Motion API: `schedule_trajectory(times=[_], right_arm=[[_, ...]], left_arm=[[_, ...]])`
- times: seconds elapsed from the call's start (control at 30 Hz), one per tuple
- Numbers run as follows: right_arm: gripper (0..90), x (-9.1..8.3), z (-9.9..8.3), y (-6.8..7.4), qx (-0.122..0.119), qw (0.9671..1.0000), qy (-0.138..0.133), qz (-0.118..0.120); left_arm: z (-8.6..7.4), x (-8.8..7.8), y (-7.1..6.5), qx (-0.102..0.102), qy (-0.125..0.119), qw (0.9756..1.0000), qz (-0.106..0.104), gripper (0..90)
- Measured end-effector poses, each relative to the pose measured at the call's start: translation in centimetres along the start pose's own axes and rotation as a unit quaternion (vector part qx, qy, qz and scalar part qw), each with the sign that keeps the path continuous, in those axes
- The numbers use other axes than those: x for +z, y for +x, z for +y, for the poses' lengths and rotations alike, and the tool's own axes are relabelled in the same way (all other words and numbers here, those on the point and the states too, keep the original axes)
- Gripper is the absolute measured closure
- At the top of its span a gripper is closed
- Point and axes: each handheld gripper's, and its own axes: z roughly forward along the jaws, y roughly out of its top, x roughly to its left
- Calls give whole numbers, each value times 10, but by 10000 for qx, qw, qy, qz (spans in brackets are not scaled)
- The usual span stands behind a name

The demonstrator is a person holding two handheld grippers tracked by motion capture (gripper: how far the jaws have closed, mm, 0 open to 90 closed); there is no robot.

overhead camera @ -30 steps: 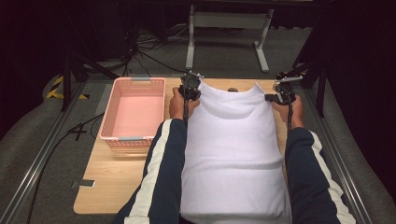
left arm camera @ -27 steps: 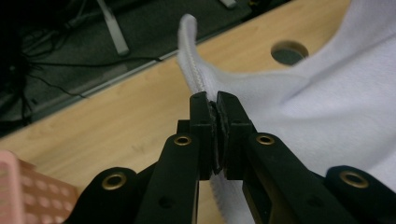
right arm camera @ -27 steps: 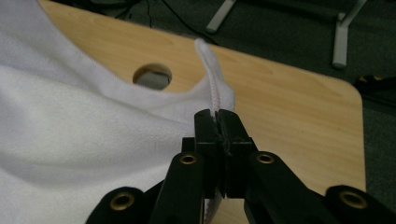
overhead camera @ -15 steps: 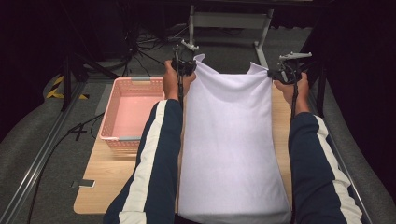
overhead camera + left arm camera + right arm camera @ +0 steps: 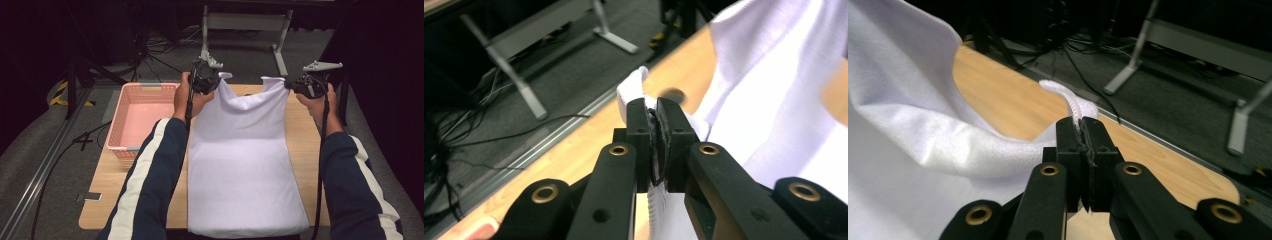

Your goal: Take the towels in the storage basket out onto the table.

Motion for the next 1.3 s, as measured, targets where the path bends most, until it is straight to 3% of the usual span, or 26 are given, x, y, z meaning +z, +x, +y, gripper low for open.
schedule_trajectory(times=[0.17, 0.2, 0.27, 0.3, 0.33, 0.4, 0.43, 0.57, 0.6, 0.73, 0.8, 0.9, 1.0, 1.07, 1.17, 1.23, 1.3], right_arm=[[875, -29, -17, 16, -107, 9989, -231, 402], [874, -39, -26, 24, -166, 9973, -281, 652], [874, -43, -29, 27, -233, 9971, -257, 674], [874, -48, -34, 31, -287, 9964, -258, 748], [873, -59, -46, 40, -368, 9938, -282, 1016], [872, -67, -54, 48, -427, 9923, -299, 1125], [872, -67, -54, 48, -427, 9923, -299, 1125], [871, -83, -80, 65, -605, 9880, -153, 1410], [871, -85, -85, 69, -666, 9875, -87, 1423], [870, -90, -119, 84, -900, 9813, 269, 1682], [868, -92, -138, 87, -851, 9789, 383, 1817], [867, -95, -164, 90, -781, 9772, 576, 1889], [865, -95, -184, 93, -866, 9741, 904, 1881], [863, -95, -195, 94, -846, 9717, 1100, 1914], [861, -92, -206, 96, -813, 9697, 1386, 1842], [861, -88, -212, 98, -823, 9679, 1573, 1780], [862, -84, -215, 100, -881, 9683, 1649, 1659]], left_arm=[[-14, -29, -18, 100, -159, 9995, -236, 855], [-22, -41, -26, 245, -220, 9986, -423, 855], [-27, -46, -29, 282, -242, 9982, -480, 855], [-32, -51, -34, 294, -243, 9977, -552, 855], [-41, -57, -38, 308, -297, 9970, -644, 855], [-60, -68, -50, 358, -303, 9960, -761, 854], [-60, -68, -50, 358, -303, 9960, -761, 854], [-94, -80, -72, 576, -258, 9936, -937, 853], [-106, -80, -80, 563, -237, 9922, -1085, 853], [-144, -76, -104, 686, 54, 9886, -1336, 853], [-161, -74, -111, 556, 167, 9869, -1505, 852], [-187, -68, -124, 631, 518, 9833, -1627, 850], [-208, -58, -133, 715, 897, 9797, -1642, 848], [-218, -50, -135, 751, 1057, 9788, -1583, 847], [-223, -45, -132, 521, 988, 9801, -1641, 843], [-224, -43, -130, 513, 920, 9808, -1640, 843], [-223, -40, -127, 491, 895, 9818, -1601, 843]])
